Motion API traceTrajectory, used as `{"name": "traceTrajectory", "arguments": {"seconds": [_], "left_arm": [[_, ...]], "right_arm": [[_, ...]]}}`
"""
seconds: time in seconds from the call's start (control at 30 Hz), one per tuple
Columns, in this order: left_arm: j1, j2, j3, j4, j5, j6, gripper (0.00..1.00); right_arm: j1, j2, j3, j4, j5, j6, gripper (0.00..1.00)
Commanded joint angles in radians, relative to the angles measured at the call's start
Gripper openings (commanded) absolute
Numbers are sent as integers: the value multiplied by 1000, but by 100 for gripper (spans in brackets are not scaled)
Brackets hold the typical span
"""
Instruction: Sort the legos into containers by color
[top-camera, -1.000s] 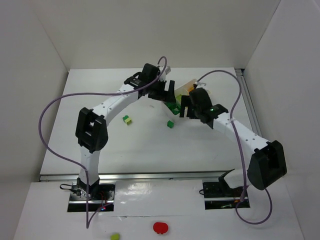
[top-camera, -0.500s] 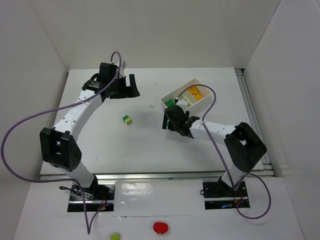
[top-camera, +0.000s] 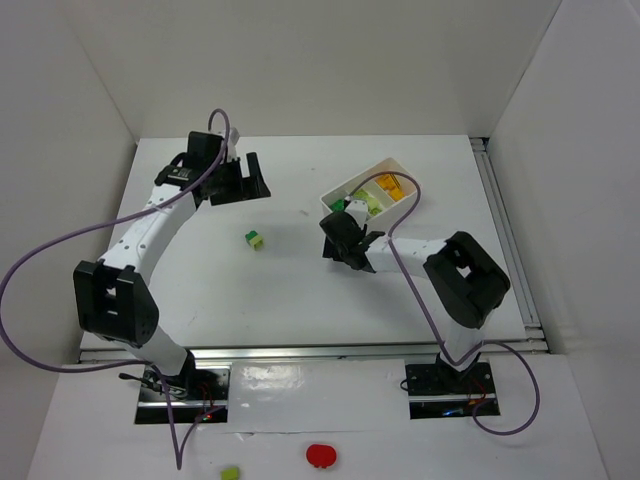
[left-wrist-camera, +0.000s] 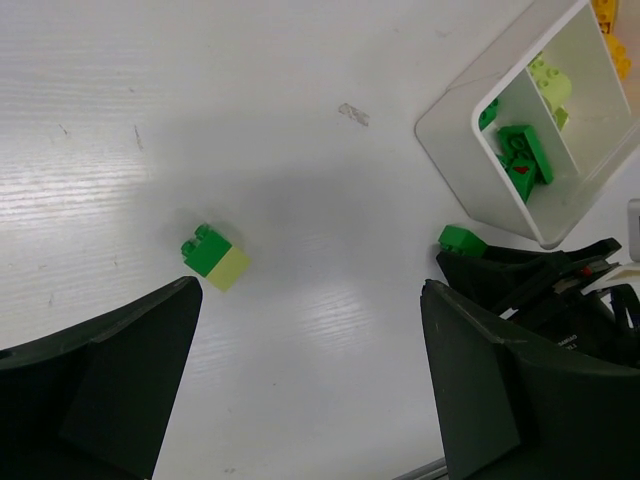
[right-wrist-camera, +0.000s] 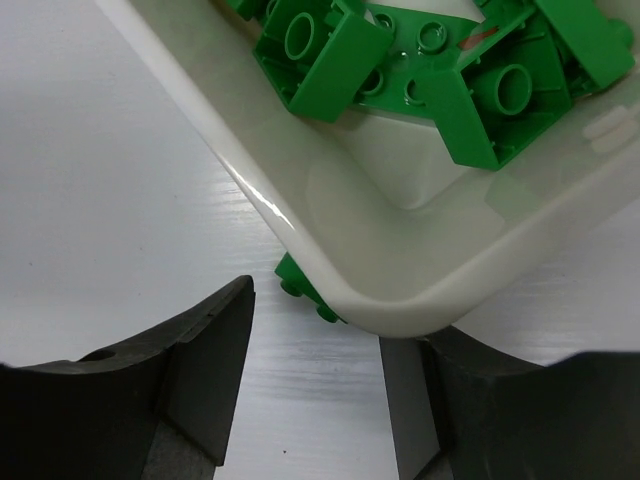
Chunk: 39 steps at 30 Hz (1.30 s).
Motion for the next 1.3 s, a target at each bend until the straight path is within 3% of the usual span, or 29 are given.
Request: {"name": "traceTrajectory", "arguments": {"seconds": [0.0,0.13,0.3,0.43,0.73,0.97,1.27], "left_arm": [[8,-42,-1,16,19,-22,100],[8,-42,-19,36,30,-32,100],[8,-42,-28,36,30,-32,100],[17,-23,-28,36,39,-41,100],[42,-3,-48,36,65,-87,100],[42,73,-48,-60,-85,-61,100],[8,70,-142,-47,-120,-110,100]], "right_arm": [[9,12,33,58,29,15,59],[9,35,49,48,39,-5,59],[9,26,49,61,59,-15,31],[29,-15,58,41,59,-48,24],[54,-213,101,19,64,-165,22],[-17,-155,211,-13,96,-229,25],[-106,-61,259,-10,55,-214,26]]}}
